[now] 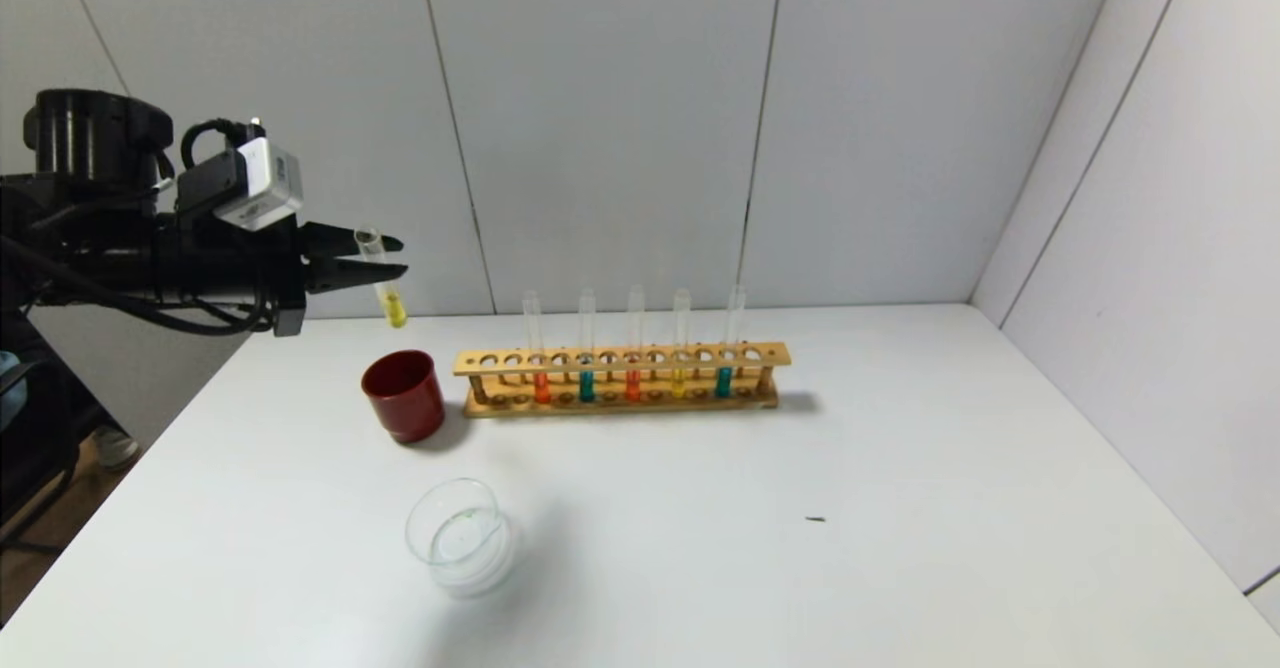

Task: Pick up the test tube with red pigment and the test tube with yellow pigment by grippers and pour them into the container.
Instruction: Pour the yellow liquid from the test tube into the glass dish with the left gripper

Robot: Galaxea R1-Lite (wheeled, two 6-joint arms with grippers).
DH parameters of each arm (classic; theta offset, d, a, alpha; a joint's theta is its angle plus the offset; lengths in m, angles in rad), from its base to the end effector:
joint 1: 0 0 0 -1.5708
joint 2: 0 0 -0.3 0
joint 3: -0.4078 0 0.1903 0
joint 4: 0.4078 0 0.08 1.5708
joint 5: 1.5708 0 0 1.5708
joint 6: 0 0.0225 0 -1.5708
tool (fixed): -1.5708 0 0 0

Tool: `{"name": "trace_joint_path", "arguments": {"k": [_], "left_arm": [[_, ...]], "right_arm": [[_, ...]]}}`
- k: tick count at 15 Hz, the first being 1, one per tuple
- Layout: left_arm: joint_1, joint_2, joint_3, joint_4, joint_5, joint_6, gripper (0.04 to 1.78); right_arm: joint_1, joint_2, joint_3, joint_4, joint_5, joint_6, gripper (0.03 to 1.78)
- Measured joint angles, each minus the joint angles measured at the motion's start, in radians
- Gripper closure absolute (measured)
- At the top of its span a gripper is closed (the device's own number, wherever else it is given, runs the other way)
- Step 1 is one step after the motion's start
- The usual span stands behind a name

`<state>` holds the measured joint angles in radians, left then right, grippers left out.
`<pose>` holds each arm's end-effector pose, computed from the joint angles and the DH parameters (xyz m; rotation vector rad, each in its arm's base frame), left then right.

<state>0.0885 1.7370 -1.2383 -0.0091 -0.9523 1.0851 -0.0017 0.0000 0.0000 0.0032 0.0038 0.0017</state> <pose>0.3216 0.0101 0.2348 0.7498 -0.0631 -0.9729 -0.0228 0.0001 0.0751 0.0017 0.0032 0.0021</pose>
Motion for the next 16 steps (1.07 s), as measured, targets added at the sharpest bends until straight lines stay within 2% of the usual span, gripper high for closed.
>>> {"name": "trace_joint_path", "arguments": {"k": [3,5,8,11,16], "left_arm": [[0.001,-0.008,0.093,0.002,-0.006,0.173,1.51],[0.0,-0.02,0.145,0.004,-0.032,0.223,1.51],[-0.006,-0.031,0.199,0.0,-0.169,0.275,1.51],[0.003,-0.027,0.266,-0.006,-0.237,0.422,1.51],[0.046,0.03,0.283,-0.007,-0.253,0.605,1.51]], "right_arm": [[0.0,0.0,0.0,0.0,0.0,0.0,0.06],[0.0,0.0,0.0,0.0,0.0,0.0,0.06],[0.0,0.0,0.0,0.0,0.0,0.0,0.06],[0.0,0.0,0.0,0.0,0.0,0.0,0.06],[0.0,0.0,0.0,0.0,0.0,0.0,0.06]]}}
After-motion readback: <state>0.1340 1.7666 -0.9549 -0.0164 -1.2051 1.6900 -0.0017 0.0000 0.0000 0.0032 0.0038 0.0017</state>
